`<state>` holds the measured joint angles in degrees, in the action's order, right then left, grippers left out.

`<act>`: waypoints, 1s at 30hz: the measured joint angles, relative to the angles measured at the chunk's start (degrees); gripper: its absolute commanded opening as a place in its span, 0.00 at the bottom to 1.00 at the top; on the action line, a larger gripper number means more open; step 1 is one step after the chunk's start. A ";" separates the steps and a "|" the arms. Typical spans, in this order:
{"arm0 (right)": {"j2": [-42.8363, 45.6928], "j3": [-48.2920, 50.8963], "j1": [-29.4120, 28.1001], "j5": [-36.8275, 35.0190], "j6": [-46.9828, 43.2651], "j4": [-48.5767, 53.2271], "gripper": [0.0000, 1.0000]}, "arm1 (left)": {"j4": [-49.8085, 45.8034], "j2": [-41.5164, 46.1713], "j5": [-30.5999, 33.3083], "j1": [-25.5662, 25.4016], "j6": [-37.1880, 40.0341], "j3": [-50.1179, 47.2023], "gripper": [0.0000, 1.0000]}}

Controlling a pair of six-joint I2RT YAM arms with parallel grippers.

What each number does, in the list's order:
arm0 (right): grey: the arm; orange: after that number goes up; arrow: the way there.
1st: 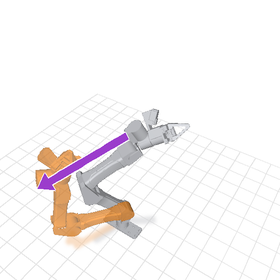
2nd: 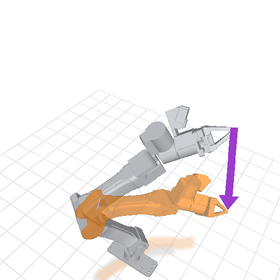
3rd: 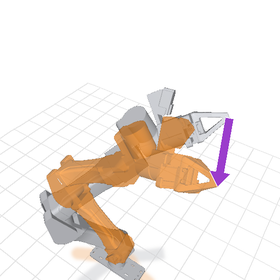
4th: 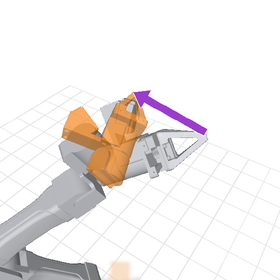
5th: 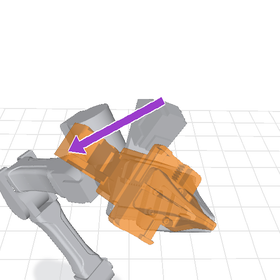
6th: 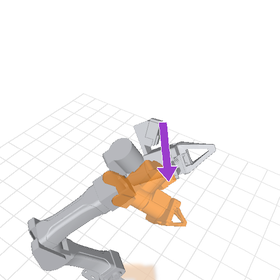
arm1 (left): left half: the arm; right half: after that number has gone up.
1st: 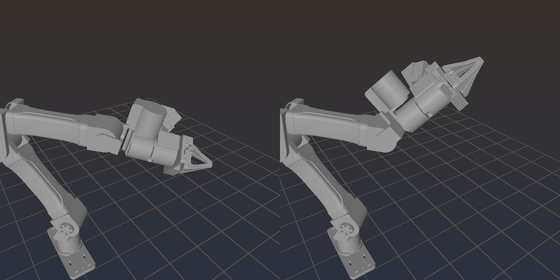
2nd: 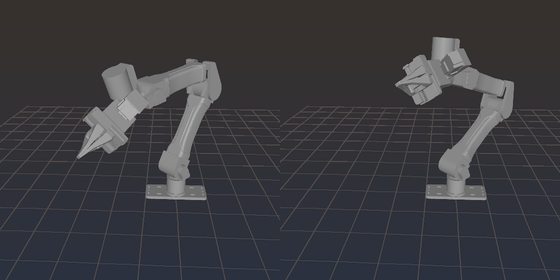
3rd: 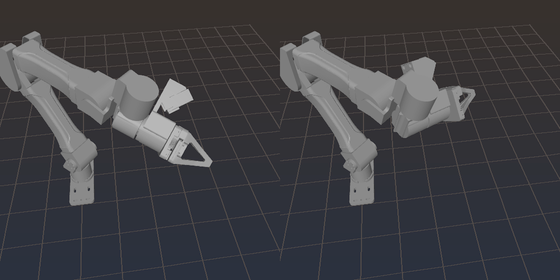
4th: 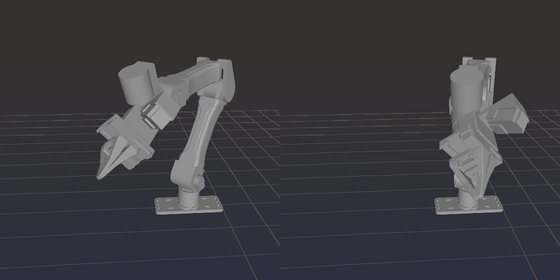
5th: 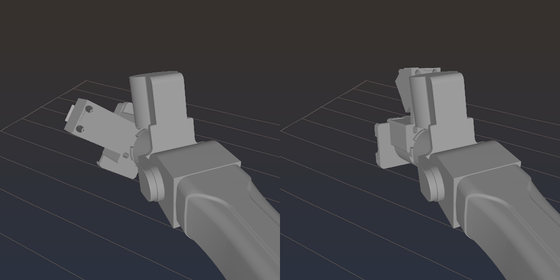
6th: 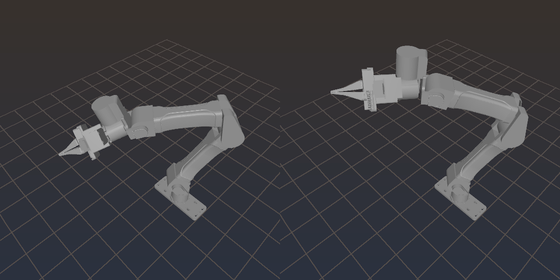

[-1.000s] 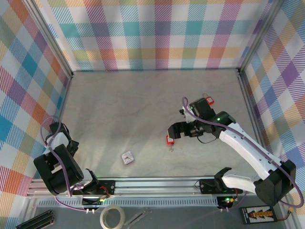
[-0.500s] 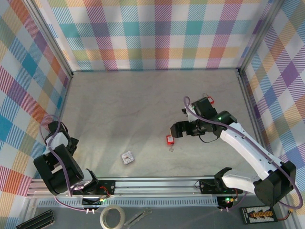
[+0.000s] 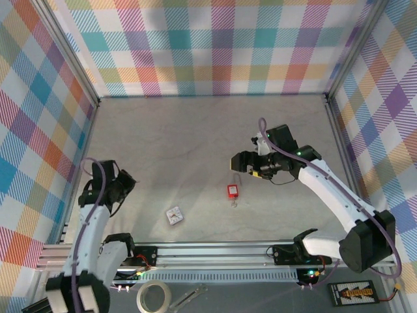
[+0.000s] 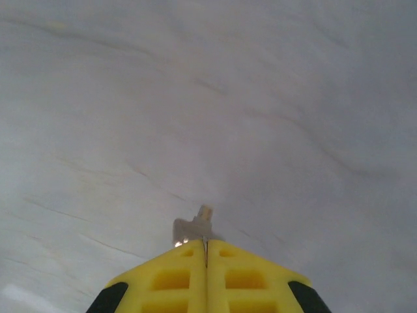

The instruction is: Unlock with the key

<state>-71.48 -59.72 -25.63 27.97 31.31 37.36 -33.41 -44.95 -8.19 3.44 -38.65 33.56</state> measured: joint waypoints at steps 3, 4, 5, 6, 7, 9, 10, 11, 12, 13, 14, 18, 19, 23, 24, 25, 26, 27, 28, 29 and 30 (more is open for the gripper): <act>-1.81 0.02 0.17 3.96 7.32 -5.64 0.94 | 1.25 4.17 0.98 -10.93 -3.93 0.00 0.00; -2.05 0.15 0.17 4.96 9.84 -7.82 0.94 | 2.21 4.96 1.97 -15.28 -5.20 0.00 0.00; -2.12 0.39 0.17 5.81 12.15 -9.99 0.94 | 3.43 5.33 3.26 -19.50 -6.32 0.11 0.00; -2.12 0.74 0.17 6.64 14.45 -12.15 0.93 | 4.68 5.25 4.50 -23.04 -7.02 0.33 0.00; -2.12 1.20 0.17 7.45 16.72 -14.36 0.93 | 6.45 4.61 6.23 -27.30 -7.72 0.74 0.00; -2.25 2.45 0.17 8.61 20.70 -18.23 0.93 | 10.56 2.25 9.20 -34.36 -8.13 2.14 0.00; -2.36 3.21 0.17 9.16 22.60 -20.09 0.93 | 12.94 0.09 11.13 -38.03 -7.98 3.48 0.00; -2.58 3.91 0.17 9.64 24.33 -21.75 0.93 | 15.17 -2.08 12.76 -41.11 -7.13 5.16 0.00; -2.84 4.46 0.17 10.03 25.94 -23.06 0.92 | 17.40 -4.79 14.27 -43.98 -6.16 6.93 0.00; -3.13 5.05 0.17 10.38 27.61 -24.57 0.92 | 19.82 -7.65 15.72 -46.40 -4.96 8.79 0.00; -3.39 5.79 0.17 10.80 29.51 -26.32 0.91 | 22.40 -10.56 16.98 -48.57 -3.58 10.56 0.00; -3.80 8.68 0.17 11.78 35.52 -31.61 0.91 | 31.74 -18.67 20.68 -53.29 1.31 14.05 0.00; -3.80 9.11 0.17 11.78 36.65 -32.28 0.91 | 33.88 -20.41 21.55 -53.94 2.38 14.32 0.00; -3.80 10.47 0.20 11.52 40.48 -34.99 0.90 | 39.80 -26.64 23.56 -56.48 5.77 15.28 0.00; -3.80 10.69 0.24 11.32 41.20 -35.32 0.90 | 40.76 -27.80 23.80 -57.00 6.36 15.52 0.00; -3.80 10.99 0.24 11.10 41.92 -35.91 0.89 | 41.68 -28.94 23.91 -57.53 6.86 15.74 0.00; -3.80 11.34 0.24 10.82 42.75 -36.63 0.88 | 42.66 -29.86 23.96 -58.01 7.26 15.87 0.00; -3.80 11.74 0.24 10.58 43.52 -37.53 0.87 | 43.28 -30.40 23.98 -58.31 7.58 15.93 0.00; -3.80 12.15 0.24 10.40 44.30 -38.29 0.86 | 43.87 -30.77 24.04 -58.64 8.02 15.98 0.00; -3.89 12.41 0.24 10.21 45.07 -38.80 0.84 | 44.41 -30.97 24.24 -58.97 8.28 16.00 0.00; -4.09 12.52 0.24 10.14 45.88 -39.39 0.82 | 45.00 -30.97 24.37 -59.25 8.52 16.00 0.00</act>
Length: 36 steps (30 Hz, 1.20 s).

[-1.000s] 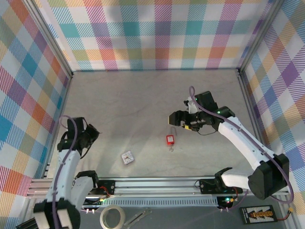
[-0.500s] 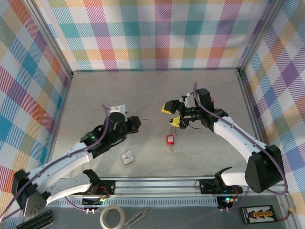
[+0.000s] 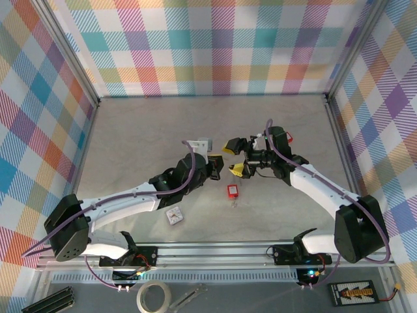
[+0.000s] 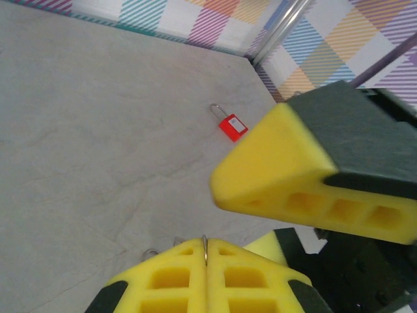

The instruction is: Unlock with the key

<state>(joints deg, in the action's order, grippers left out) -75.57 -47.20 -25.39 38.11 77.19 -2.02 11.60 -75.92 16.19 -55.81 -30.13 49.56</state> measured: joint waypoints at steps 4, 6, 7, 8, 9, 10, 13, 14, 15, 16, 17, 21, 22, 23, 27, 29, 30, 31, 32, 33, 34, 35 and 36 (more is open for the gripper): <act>-1.01 0.02 0.00 -0.68 1.90 -1.97 0.77 | 1.75 0.00 0.44 -0.81 0.70 0.09 0.00; -1.01 0.09 0.00 -1.20 2.67 -2.38 0.73 | 2.45 0.00 0.50 -1.11 1.07 0.09 0.00; -1.01 0.20 0.00 -1.42 3.08 -2.80 0.71 | 2.69 0.00 0.48 -1.25 1.14 0.09 0.00; -1.01 0.35 0.00 -1.66 3.41 -3.15 0.68 | 3.08 -0.02 0.46 -1.42 1.27 0.09 0.00; -1.01 0.46 0.13 -1.84 3.72 -3.23 0.65 | 3.61 -0.11 0.44 -1.55 1.31 0.09 0.00; -1.01 0.61 0.24 -2.05 3.93 -3.43 0.62 | 3.96 -0.13 0.42 -1.66 1.31 0.09 0.00; -1.01 0.76 0.33 -2.71 4.61 -3.69 0.47 | 4.66 -0.13 0.42 -2.05 1.49 0.07 0.00; -1.01 0.83 0.39 -2.95 4.98 -3.89 0.43 | 4.92 -0.13 0.42 -2.21 1.53 0.07 0.00; -1.01 0.87 0.44 -3.06 4.87 -4.00 0.41 | 5.11 -0.13 0.42 -2.32 1.55 0.00 0.00; -1.01 0.92 0.50 -3.23 5.03 -4.02 0.38 | 5.18 -0.13 0.42 -2.47 1.62 -0.11 0.00; -1.01 0.94 0.59 -3.28 5.07 -4.00 0.36 | 5.40 -0.13 0.42 -2.60 1.70 -0.37 0.00; -1.01 1.03 0.74 -4.09 5.03 -3.87 0.21 | 5.99 -0.11 0.39 -2.95 1.99 -1.66 0.00; -1.01 1.03 0.85 -4.13 4.90 -3.93 0.17 | 6.12 -0.11 0.31 -3.04 2.16 -2.01 0.00; -1.01 1.03 0.85 -4.28 4.83 -3.85 0.13 | 6.34 -0.11 0.20 -3.13 2.23 -2.40 0.00; -1.01 1.03 0.85 -4.55 4.66 -3.54 0.00 | 6.40 -0.15 -0.13 -3.69 2.58 -3.72 0.00; -1.03 1.03 0.85 -4.66 4.44 -3.04 0.00 | 6.40 -0.15 -0.22 -3.72 2.58 -3.82 0.00; -1.03 1.03 0.85 -4.66 4.24 -2.97 0.00 | 6.40 -0.15 -0.24 -3.74 2.58 -3.85 0.03; -1.03 1.03 0.85 -4.68 4.04 -2.93 0.00 | 6.38 -0.15 -0.22 -3.74 2.58 -3.82 0.17; -1.03 1.03 0.85 -4.70 3.54 -2.82 0.00 | 6.29 -0.15 -0.22 -3.74 2.51 -3.85 0.38; -0.98 1.03 0.85 -4.94 2.73 -2.47 0.00 | 6.36 -0.09 -0.13 -3.76 2.29 -3.98 0.58; -0.96 1.03 0.85 -5.14 1.99 -2.08 0.00 | 6.34 0.11 0.00 -3.74 1.66 -4.11 0.73; -0.85 1.03 0.85 -5.55 0.85 -1.42 0.00 | 6.38 0.50 -0.02 -3.65 0.50 -4.39 0.82; -0.63 1.03 0.85 -6.08 -0.48 -0.83 0.00 | 6.47 1.16 -0.48 -3.10 -1.11 -4.83 0.86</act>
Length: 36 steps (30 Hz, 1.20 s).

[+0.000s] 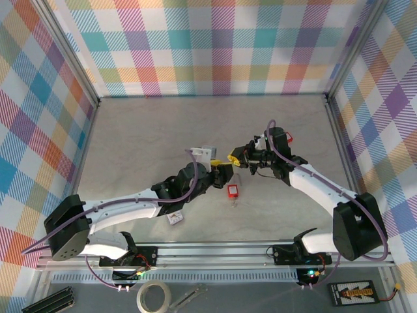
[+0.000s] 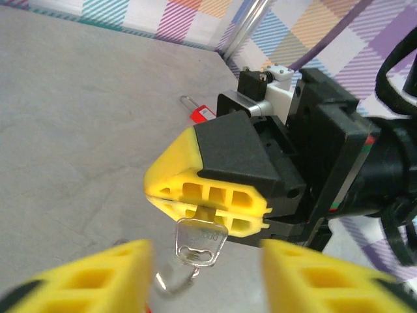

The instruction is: Unlock with the key

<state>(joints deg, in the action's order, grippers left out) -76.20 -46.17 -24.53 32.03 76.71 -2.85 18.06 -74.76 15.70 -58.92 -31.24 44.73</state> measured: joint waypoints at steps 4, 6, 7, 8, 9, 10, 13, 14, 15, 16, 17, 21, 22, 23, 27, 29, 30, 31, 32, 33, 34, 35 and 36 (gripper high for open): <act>2.54 -0.07 0.00 -1.84 -7.06 1.68 0.00 | 1.75 1.99 -7.26 4.50 -9.03 -1.77 0.90; 4.61 -0.20 0.00 -2.67 -10.86 1.70 0.00 | 3.89 1.88 -11.28 7.10 -14.12 -2.27 0.90; 5.49 -0.39 0.00 -2.93 -12.46 1.68 0.00 | 4.79 1.73 -12.63 7.96 -15.96 -2.29 0.90; 6.27 -0.76 0.00 -3.17 -13.79 1.66 0.00 | 6.34 1.33 -14.43 8.61 -18.27 -2.27 0.89; 6.95 -1.27 0.00 -3.39 -15.06 1.62 0.00 | 7.78 0.85 -16.02 8.79 -20.22 -2.21 0.88; 7.41 -1.68 0.00 -3.58 -15.91 1.55 0.00 | 9.07 0.28 -17.42 8.79 -21.77 -2.16 0.87; 8.44 -2.29 0.00 -3.91 -17.55 0.28 0.00 | 14.14 -2.23 -21.57 8.79 -26.16 -2.03 0.82; 8.61 -2.29 0.00 -4.00 -17.73 -0.15 0.00 | 15.98 -3.30 -22.82 8.81 -27.43 -2.01 0.81; 8.68 -2.32 0.00 -4.15 -17.84 -0.39 0.00 | 17.90 -4.50 -23.96 8.81 -28.68 -1.90 0.79; 8.68 -2.32 0.00 -4.22 -17.88 -0.57 0.00 | 19.43 -5.49 -24.90 8.81 -29.66 -1.84 0.78; 8.68 -2.32 0.00 -4.26 -17.88 -0.63 0.00 | 21.40 -6.62 -25.83 8.81 -30.82 -1.84 0.77; 8.74 -2.32 0.00 -4.37 -17.68 -0.85 0.00 | 26.34 -8.96 -27.50 9.20 -33.42 -2.23 0.75; 8.79 -2.32 0.00 -4.37 -17.64 -0.85 0.00 | 27.50 -8.98 -27.74 9.33 -33.77 -2.62 0.74; 8.87 -2.32 0.00 -4.37 -17.62 -0.87 0.00 | 28.83 -8.98 -27.89 9.55 -34.14 -3.04 0.73; 9.27 -2.32 0.00 -4.35 -17.14 -1.03 0.00 | 31.91 -8.98 -28.35 10.38 -35.32 -3.78 0.67; 9.40 -2.32 0.00 -4.37 -16.85 -1.27 0.00 | 33.22 -9.09 -28.68 10.67 -35.71 -3.80 0.63; 9.42 -2.32 0.00 -4.37 -16.63 -1.40 0.00 | 34.12 -9.27 -28.81 10.71 -35.98 -3.80 0.61; 9.42 -2.29 0.00 -4.37 -16.39 -1.49 0.00 | 34.73 -9.46 -29.00 10.71 -36.15 -3.80 0.60; 9.42 -2.29 0.00 -4.37 -16.09 -1.57 0.00 | 35.58 -9.84 -29.38 10.71 -36.52 -3.80 0.59; 9.42 -2.29 0.00 -4.37 -15.87 -1.64 0.00 | 36.22 -10.19 -29.68 10.71 -36.79 -3.80 0.58; 9.42 -2.29 0.00 -4.35 -15.72 -1.77 0.00 | 36.76 -10.56 -29.86 10.69 -36.98 -3.85 0.56; 9.42 -2.29 0.00 -4.35 -15.61 -1.92 0.00 | 37.38 -10.91 -30.05 10.71 -37.07 -4.00 0.55; 9.42 -2.29 0.00 -4.35 -15.47 -2.05 0.00 | 37.70 -11.15 -30.21 10.71 -37.22 -4.17 0.53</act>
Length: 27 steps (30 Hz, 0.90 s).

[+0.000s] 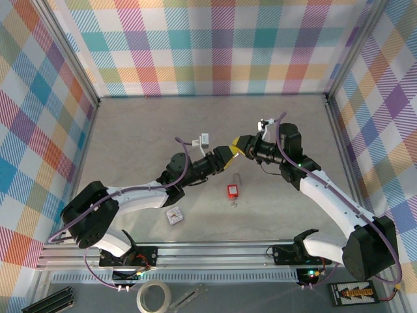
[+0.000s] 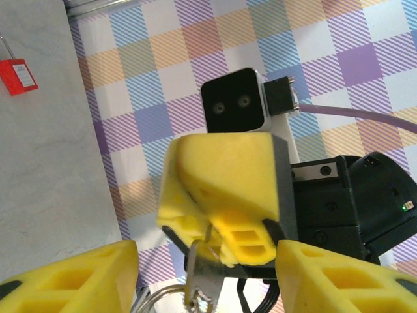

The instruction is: Unlock with the key

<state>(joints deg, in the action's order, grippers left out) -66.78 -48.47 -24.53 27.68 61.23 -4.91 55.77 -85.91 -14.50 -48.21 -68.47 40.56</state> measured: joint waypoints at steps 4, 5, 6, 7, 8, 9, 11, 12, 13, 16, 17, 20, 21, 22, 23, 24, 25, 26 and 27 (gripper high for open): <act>0.00 0.00 0.00 0.00 0.26 -0.20 0.00 | 0.66 -0.48 -0.72 0.00 -0.39 -0.09 0.49; 0.00 0.00 0.00 0.02 0.44 -0.22 0.00 | 0.87 -0.52 -0.94 0.00 -0.44 -0.09 0.47; 0.00 0.00 0.00 0.04 0.52 -0.22 0.00 | 1.03 -0.52 -0.98 0.00 -0.48 -0.09 0.46; 0.00 0.00 0.00 0.17 0.68 -0.24 0.00 | 1.25 -0.52 -1.07 0.00 -0.55 -0.09 0.43; 0.00 0.00 0.00 0.20 0.90 -0.24 0.00 | 1.33 -0.52 -1.09 0.00 -0.68 -0.09 0.41; 0.00 0.00 0.00 0.20 0.90 -0.24 0.00 | 1.40 -0.52 -1.09 0.00 -0.76 -0.09 0.38; 0.00 0.02 0.00 0.22 0.92 -0.24 0.00 | 1.49 -0.61 -1.16 0.02 -0.83 -0.09 0.33; 0.00 0.02 0.00 0.22 0.94 -0.24 0.00 | 1.51 -0.68 -1.18 0.04 -0.85 -0.09 0.32; 0.00 0.02 0.00 0.22 0.94 -0.24 0.00 | 1.55 -0.74 -1.31 0.04 -0.83 -0.09 0.31; 0.00 0.04 0.00 0.22 0.94 -0.24 0.00 | 1.60 -1.03 -1.53 0.04 -0.94 -0.09 0.25; 0.00 0.07 0.00 0.20 0.94 -0.24 0.00 | 1.68 -1.05 -1.55 0.04 -1.09 -0.09 0.23; -0.02 0.20 0.00 0.20 1.07 -0.24 0.00 | 2.27 -1.05 -1.77 0.02 -1.07 -0.09 0.17; -0.02 0.31 0.00 0.24 1.16 -0.31 0.00 | 2.40 -1.05 -1.79 0.02 -1.11 -0.09 0.14; -0.02 0.31 0.00 0.28 1.16 -0.48 0.00 | 2.45 -1.07 -1.81 0.02 -1.16 -0.09 0.12; -0.02 0.35 0.00 0.42 1.29 -0.74 0.00 | 2.62 -1.09 -1.79 0.04 -1.38 -0.09 0.09; -0.02 0.37 0.07 0.59 1.33 -1.01 0.00 | 2.84 -1.14 -1.79 0.04 -1.36 -0.09 0.06; -0.02 0.37 0.11 0.63 1.38 -1.16 0.00 | 2.93 -1.14 -1.77 0.04 -1.33 -0.09 0.03; -0.02 0.37 0.17 0.72 1.53 -1.33 0.00 | 3.02 -1.14 -1.79 0.13 -1.55 -0.09 0.00; -0.02 0.42 0.20 0.79 1.57 -1.53 0.00 | 3.10 -1.14 -1.84 0.17 -1.53 -0.09 0.00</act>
<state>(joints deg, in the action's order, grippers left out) -66.81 -48.05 -24.34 28.47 62.81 -6.44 58.87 -87.05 -16.34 -48.03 -70.00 40.47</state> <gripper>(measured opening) 0.068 0.038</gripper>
